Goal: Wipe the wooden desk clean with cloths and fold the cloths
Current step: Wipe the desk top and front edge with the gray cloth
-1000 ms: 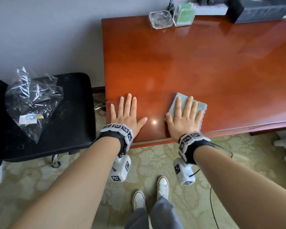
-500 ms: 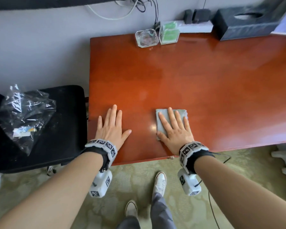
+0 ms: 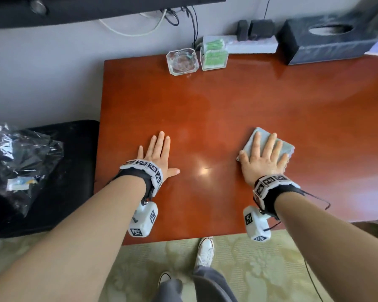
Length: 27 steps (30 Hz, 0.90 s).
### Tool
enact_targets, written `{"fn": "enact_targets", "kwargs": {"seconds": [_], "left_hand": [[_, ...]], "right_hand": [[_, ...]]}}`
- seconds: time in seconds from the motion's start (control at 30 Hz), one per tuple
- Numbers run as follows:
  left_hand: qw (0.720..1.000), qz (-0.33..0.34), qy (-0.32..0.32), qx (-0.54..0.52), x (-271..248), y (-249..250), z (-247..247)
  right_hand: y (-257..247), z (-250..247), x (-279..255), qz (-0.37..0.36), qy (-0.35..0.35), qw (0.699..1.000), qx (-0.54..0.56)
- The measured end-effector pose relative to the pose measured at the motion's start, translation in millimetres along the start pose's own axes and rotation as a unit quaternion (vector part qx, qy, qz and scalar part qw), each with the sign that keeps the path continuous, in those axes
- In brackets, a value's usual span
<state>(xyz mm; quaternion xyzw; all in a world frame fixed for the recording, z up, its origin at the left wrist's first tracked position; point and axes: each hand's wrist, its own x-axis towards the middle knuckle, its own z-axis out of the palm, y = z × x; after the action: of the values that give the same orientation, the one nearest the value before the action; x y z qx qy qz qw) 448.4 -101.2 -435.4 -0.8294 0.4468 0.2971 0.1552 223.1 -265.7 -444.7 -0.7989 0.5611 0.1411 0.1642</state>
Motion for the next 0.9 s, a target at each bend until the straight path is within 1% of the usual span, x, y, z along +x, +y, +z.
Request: {"fn": "enact_targets", "kwargs": {"seconds": [0.07, 0.17, 0.27, 0.37, 0.47, 0.53, 0.63, 0.7, 0.8, 0.9], "left_hand": [[1.0, -0.005, -0.004, -0.007, -0.2, 1.9, -0.5], [1.0, -0.005, -0.001, -0.007, -0.6, 2.2, -0.5], [1.0, -0.004, 0.016, -0.007, -2.2, 2.4, 2.7], [1.0, -0.006, 0.024, -0.012, -1.5, 2.0, 3.7], [1.0, -0.011, 0.011, -0.01, -2.0, 2.7, 1.4], [1.0, -0.014, -0.007, -0.009, -2.8, 4.4, -0.1], [1.0, -0.015, -0.02, -0.01, -3.5, 5.9, -3.4], [1.0, -0.011, -0.018, -0.008, -3.3, 5.2, -3.2], [1.0, -0.01, -0.016, -0.01, -1.3, 3.3, -2.3], [1.0, -0.007, -0.009, -0.01, 0.4, 3.8, -0.3]], "right_hand": [[-23.1, 7.0, -9.2, -0.061, 0.003, 0.998, -0.024], [-62.9, 21.2, -30.6, -0.156, 0.001, 0.987, -0.042], [-92.0, 34.9, -55.3, -0.201, -0.006, 0.978, -0.057], [-89.3, 38.9, -54.5, -0.235, -0.015, 0.97, -0.059], [-62.5, 32.4, -34.6, -0.28, -0.023, 0.956, -0.089], [-37.8, 22.7, -17.4, -0.255, -0.024, 0.962, -0.09], [0.8, 0.7, 12.5, -0.152, -0.01, 0.987, -0.051], [21.0, -14.3, 32.6, -0.081, -0.003, 0.996, -0.042], [25.3, -29.9, 55.8, -0.006, -0.005, 1.0, -0.025], [3.1, -31.1, 61.1, 0.036, 0.008, 0.999, -0.002]]}}
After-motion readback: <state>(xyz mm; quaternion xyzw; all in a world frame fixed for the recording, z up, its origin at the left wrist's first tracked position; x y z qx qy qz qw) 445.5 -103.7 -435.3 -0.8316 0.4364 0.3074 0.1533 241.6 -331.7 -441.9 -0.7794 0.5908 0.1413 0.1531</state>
